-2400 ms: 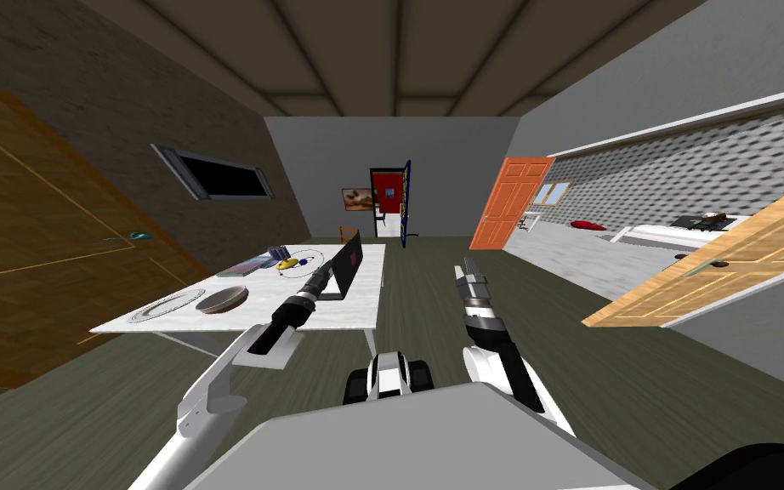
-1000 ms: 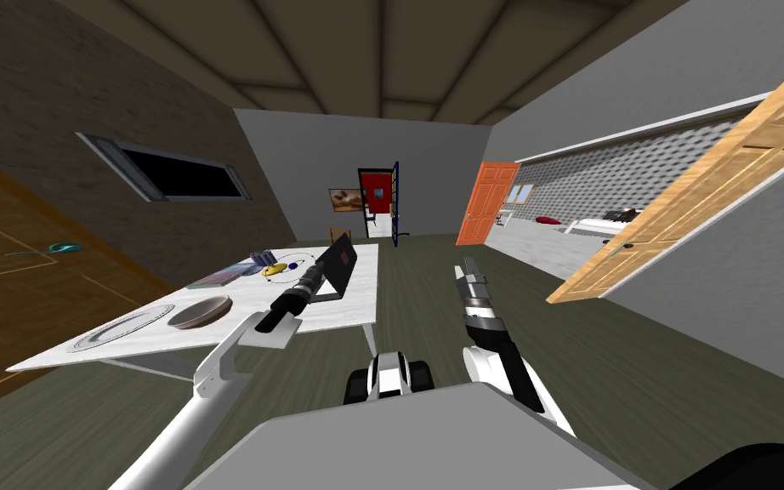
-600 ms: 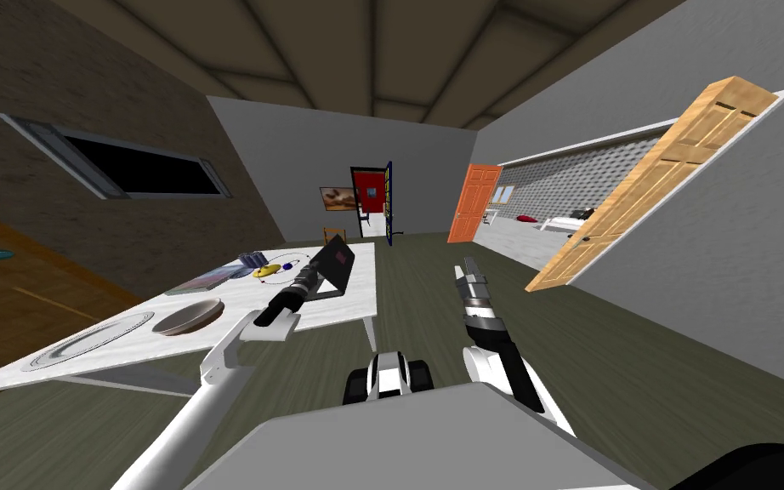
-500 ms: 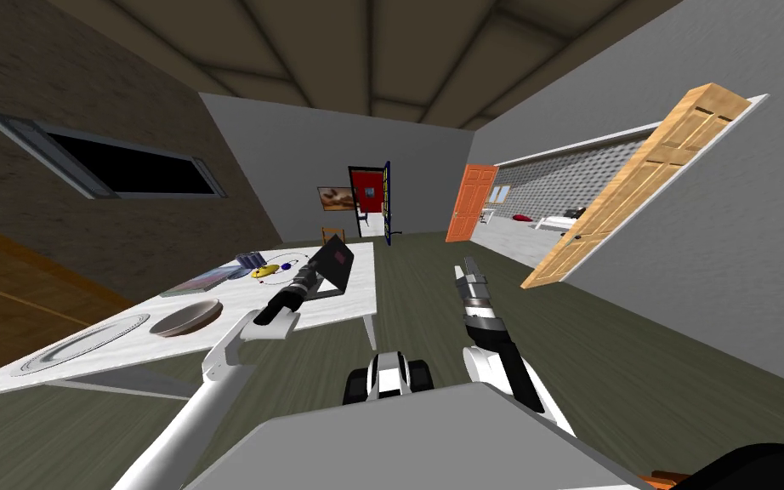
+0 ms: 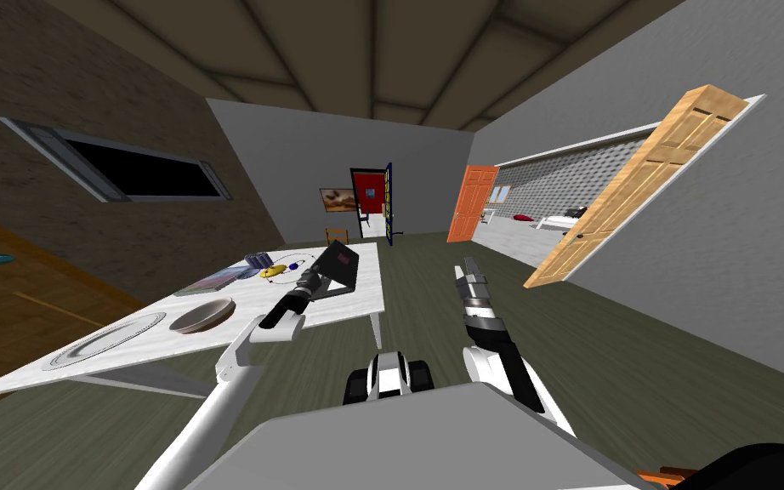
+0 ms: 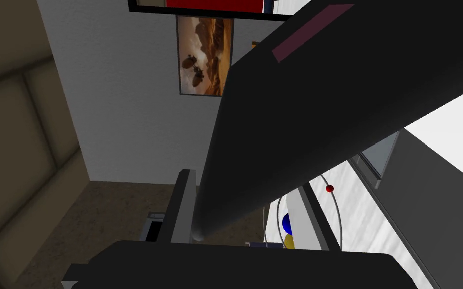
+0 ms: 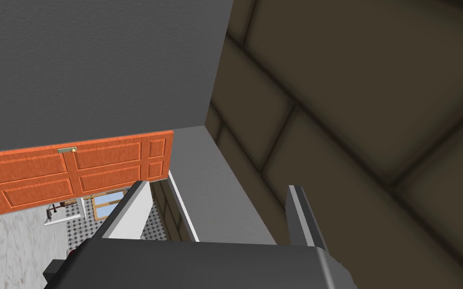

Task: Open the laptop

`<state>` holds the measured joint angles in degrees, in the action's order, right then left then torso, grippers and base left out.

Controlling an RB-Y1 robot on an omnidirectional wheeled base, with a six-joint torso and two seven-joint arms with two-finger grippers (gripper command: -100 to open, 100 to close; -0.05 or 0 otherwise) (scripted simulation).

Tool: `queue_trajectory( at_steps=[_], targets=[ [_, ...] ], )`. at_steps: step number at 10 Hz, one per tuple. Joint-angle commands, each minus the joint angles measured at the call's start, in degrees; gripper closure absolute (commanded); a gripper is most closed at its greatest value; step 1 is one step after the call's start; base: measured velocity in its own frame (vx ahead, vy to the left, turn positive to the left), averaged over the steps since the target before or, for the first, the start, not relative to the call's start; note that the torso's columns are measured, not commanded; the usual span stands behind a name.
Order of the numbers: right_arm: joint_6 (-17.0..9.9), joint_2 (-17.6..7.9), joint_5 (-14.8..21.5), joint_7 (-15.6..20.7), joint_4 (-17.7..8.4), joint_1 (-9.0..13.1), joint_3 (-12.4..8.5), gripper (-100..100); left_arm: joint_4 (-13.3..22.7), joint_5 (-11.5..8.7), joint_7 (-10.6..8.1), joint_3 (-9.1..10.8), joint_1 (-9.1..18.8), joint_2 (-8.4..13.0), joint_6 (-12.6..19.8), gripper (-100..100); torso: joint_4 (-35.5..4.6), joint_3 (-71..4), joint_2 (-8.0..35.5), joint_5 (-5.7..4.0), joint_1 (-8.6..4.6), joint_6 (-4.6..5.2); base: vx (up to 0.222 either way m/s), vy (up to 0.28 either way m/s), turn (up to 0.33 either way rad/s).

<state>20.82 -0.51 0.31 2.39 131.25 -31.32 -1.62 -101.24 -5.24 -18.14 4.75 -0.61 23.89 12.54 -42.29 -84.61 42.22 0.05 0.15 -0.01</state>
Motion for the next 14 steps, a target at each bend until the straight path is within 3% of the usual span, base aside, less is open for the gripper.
queue_trajectory(
  at_steps=[1, 4, 5, 6, 7, 14],
  targets=[
    [0.0, 0.0, 0.0, 0.0, 0.0, 0.0, 0.0, 0, 1.59, -1.87, -1.82, 0.39, -0.12, -2.79, -2.28, 100, -0.01, -0.01, 0.0, -0.04, -0.11, 0.02, -0.005, 0.106, 0.01],
    [0.0, 0.0, 0.0, 0.0, 0.0, 0.0, 0.0, 0, 3.67, -4.02, -3.79, 0.74, -0.21, -5.89, -4.94, 100, -0.12, 0.09, 0.15, -0.14, -0.26, 0.03, -0.004, 0.093, 0.008],
    [0.0, 0.01, 0.0, 0.0, 0.0, 0.0, 0.01, 0, 3.45, -3.5, -3.24, 0.59, -0.24, -5.31, -4.16, 100, -0.13, 0.13, 0.21, -0.12, -0.24, 0.0, -0.006, 0.037, -0.004],
    [0.0, 0.01, 0.0, 0.0, 0.0, 0.0, 0.01, 0, 5.73, -5.0, -4.47, 0.05, -0.93, -7.7, -7.17, 100, -0.17, 0.15, 0.25, -0.17, -0.38, 0.0, 0.018, 0.087, -0.012],
    [0.0, 0.01, 0.0, 0.0, 0.0, 0.0, 0.01, 0, 2.29, -4.84, -4.55, 0.73, -1.05, -5.48, -3.38, -100, -0.07, 0.13, 0.2, -0.08, -0.18, 0.02, 0.017, 0.045, 0.002],
    [0.0, 0.02, 0.0, 0.0, 0.0, 0.0, 0.02, 0, -5.28, -6.2, -6.82, 1.98, -1.51, -2.22, 3.97, -100, -0.14, 0.13, 0.23, -0.12, -0.17, -0.01, 0.01, -0.023, 0.012]
  ],
)
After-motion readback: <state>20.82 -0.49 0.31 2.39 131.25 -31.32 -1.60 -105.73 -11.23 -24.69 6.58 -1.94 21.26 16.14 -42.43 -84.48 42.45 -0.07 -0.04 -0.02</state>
